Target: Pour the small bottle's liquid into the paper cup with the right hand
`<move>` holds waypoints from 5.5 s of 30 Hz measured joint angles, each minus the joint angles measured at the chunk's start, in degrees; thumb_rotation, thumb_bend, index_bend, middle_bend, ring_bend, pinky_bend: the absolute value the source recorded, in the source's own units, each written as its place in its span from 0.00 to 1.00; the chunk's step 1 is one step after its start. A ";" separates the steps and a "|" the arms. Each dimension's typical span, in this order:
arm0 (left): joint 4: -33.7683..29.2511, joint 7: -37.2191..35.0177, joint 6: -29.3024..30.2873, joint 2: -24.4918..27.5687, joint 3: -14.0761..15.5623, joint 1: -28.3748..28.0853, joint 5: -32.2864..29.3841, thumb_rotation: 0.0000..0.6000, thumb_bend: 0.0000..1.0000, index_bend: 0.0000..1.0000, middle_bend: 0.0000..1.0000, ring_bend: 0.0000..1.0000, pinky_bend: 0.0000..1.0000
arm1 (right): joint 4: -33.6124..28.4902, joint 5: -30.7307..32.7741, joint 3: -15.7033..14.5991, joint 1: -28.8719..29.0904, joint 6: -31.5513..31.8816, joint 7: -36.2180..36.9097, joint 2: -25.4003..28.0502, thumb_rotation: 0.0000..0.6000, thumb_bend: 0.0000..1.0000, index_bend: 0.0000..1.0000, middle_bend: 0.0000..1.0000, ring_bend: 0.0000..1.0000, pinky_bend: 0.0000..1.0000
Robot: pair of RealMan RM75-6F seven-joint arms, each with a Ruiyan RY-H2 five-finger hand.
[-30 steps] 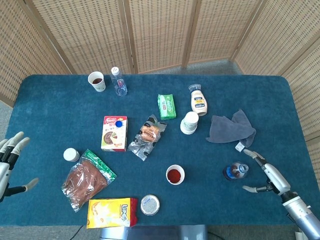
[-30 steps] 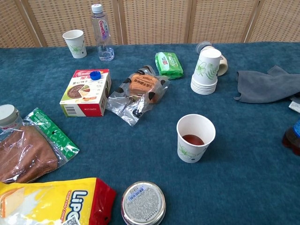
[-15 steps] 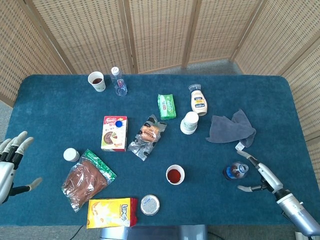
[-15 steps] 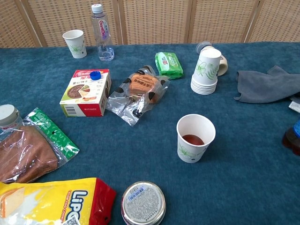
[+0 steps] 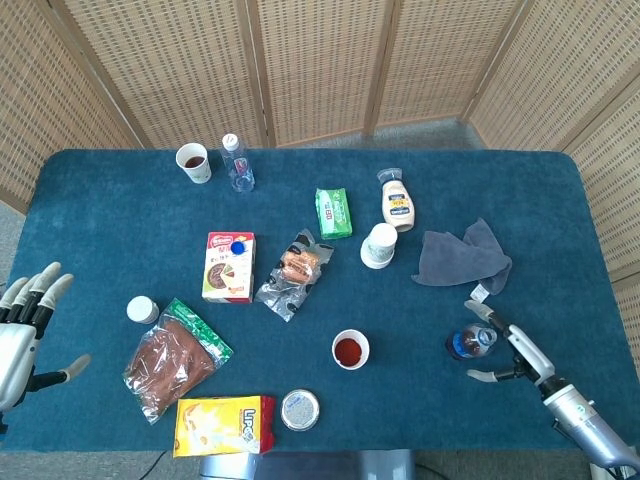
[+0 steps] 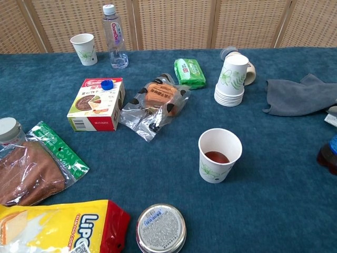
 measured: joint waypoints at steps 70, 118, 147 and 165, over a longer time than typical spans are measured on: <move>1.96 -4.83 -1.02 0.19 -0.51 -0.88 -0.80 1.00 0.15 0.00 0.00 0.00 0.00 | -7.33 7.37 7.12 -4.01 5.26 -19.02 -5.38 1.00 0.80 0.38 0.59 0.31 0.86; 6.15 -12.81 -0.64 0.39 0.17 -1.63 3.70 1.00 0.15 0.00 0.00 0.00 0.00 | -22.04 1.09 9.56 2.35 5.56 -57.69 -1.91 1.00 0.80 0.38 0.61 0.31 0.86; 7.44 -17.47 0.51 2.09 0.39 -1.40 4.14 1.00 0.15 0.00 0.00 0.00 0.00 | -25.26 -0.16 10.31 6.28 1.85 -75.86 -3.65 1.00 0.81 0.38 0.61 0.31 0.86; 7.77 -18.94 0.56 2.55 0.48 -1.50 4.31 1.00 0.15 0.00 0.00 0.00 0.00 | -32.89 4.42 11.62 5.38 -1.83 -93.29 -3.67 1.00 0.81 0.39 0.61 0.31 0.86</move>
